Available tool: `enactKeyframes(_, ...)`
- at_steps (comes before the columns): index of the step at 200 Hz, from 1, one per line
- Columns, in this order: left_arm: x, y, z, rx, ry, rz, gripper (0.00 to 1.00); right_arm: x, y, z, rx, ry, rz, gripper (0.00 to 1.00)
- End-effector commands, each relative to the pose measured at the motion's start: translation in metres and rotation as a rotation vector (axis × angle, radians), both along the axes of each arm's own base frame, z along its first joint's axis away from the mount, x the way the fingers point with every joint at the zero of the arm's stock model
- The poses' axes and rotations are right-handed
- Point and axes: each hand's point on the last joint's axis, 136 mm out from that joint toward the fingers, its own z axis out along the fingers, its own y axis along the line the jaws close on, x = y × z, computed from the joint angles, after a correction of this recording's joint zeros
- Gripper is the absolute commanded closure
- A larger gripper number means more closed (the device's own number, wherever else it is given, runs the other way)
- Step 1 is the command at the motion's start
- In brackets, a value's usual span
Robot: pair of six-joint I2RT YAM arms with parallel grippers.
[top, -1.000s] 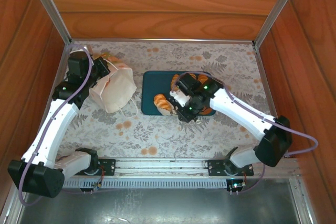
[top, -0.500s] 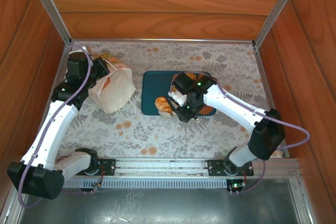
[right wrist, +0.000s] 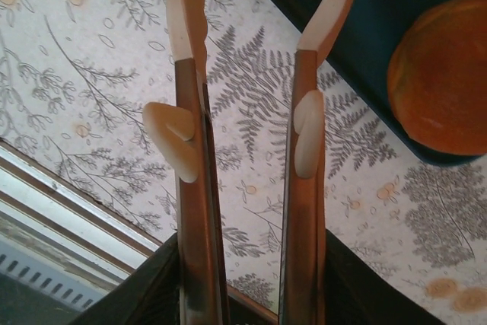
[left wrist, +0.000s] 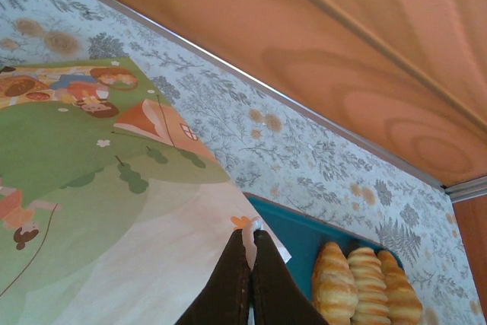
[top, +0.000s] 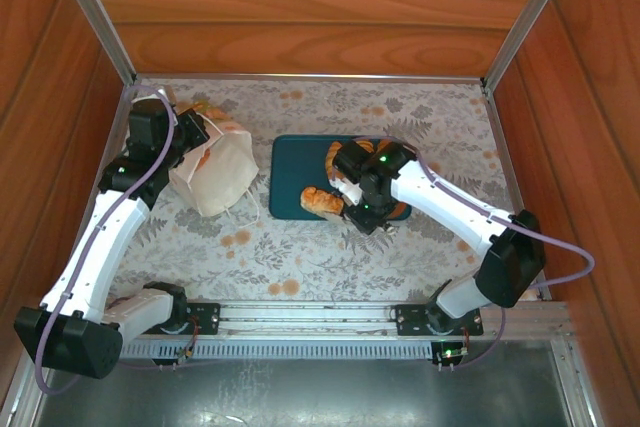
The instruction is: Take the fake bread out of the paper bag
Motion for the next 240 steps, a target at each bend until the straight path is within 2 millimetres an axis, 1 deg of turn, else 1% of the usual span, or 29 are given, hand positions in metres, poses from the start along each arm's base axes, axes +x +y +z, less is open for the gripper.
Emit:
enactKeyframes(1,0.002,-0.003,0.002,0.005,-0.013,-0.015,1.0,0.004,-0.014,0.013,-0.034,-0.042,-0.015,0.58)
enactKeyframes(17,0.002,-0.003,0.002,0.005,-0.013,-0.014,1.0,0.002,-0.014,0.015,-0.036,-0.035,-0.005,0.59)
enactKeyframes(36,0.001,-0.002,0.003,0.006,-0.018,-0.013,1.0,0.002,-0.011,0.023,-0.01,-0.043,0.0,0.58)
enactKeyframes(48,0.001,-0.001,0.004,0.011,-0.021,-0.01,1.0,0.002,0.0,0.035,0.06,-0.047,-0.003,0.58)
enactKeyframes(68,0.0,-0.001,0.004,0.009,-0.021,-0.007,1.0,0.004,0.031,0.054,0.229,-0.051,0.001,0.56)
enactKeyframes(82,0.0,-0.001,0.003,0.007,-0.019,-0.006,1.0,0.011,0.05,0.059,0.314,-0.056,-0.011,0.56)
enactKeyframes(97,0.001,-0.002,0.003,0.004,-0.018,-0.01,1.0,0.02,0.063,0.057,0.327,-0.045,-0.035,0.56)
enactKeyframes(109,0.0,-0.002,0.005,0.003,-0.021,-0.012,1.0,0.028,0.068,0.053,0.298,-0.043,-0.065,0.56)
enactKeyframes(130,-0.002,0.001,0.005,0.01,-0.028,-0.004,1.0,0.035,0.076,0.042,0.235,-0.026,-0.07,0.56)
enactKeyframes(138,-0.003,0.002,0.006,0.014,-0.031,0.0,1.0,0.035,0.077,0.041,0.212,-0.029,-0.066,0.56)
enactKeyframes(142,-0.004,0.003,0.006,0.015,-0.032,0.003,1.0,0.037,0.078,0.031,0.176,-0.015,-0.069,0.56)
enactKeyframes(159,-0.006,0.004,0.005,0.017,-0.033,0.007,1.0,0.045,0.076,0.022,0.111,-0.042,-0.089,0.55)
enactKeyframes(183,-0.005,0.003,0.004,0.016,-0.029,0.004,1.0,0.043,0.077,0.012,0.044,-0.029,-0.082,0.55)
enactKeyframes(199,-0.004,0.003,0.003,0.016,-0.027,0.003,1.0,0.043,0.075,0.008,0.006,-0.036,-0.086,0.55)
enactKeyframes(240,-0.004,0.004,0.002,0.017,-0.026,0.004,1.0,0.042,0.06,0.007,-0.06,-0.056,-0.144,0.55)
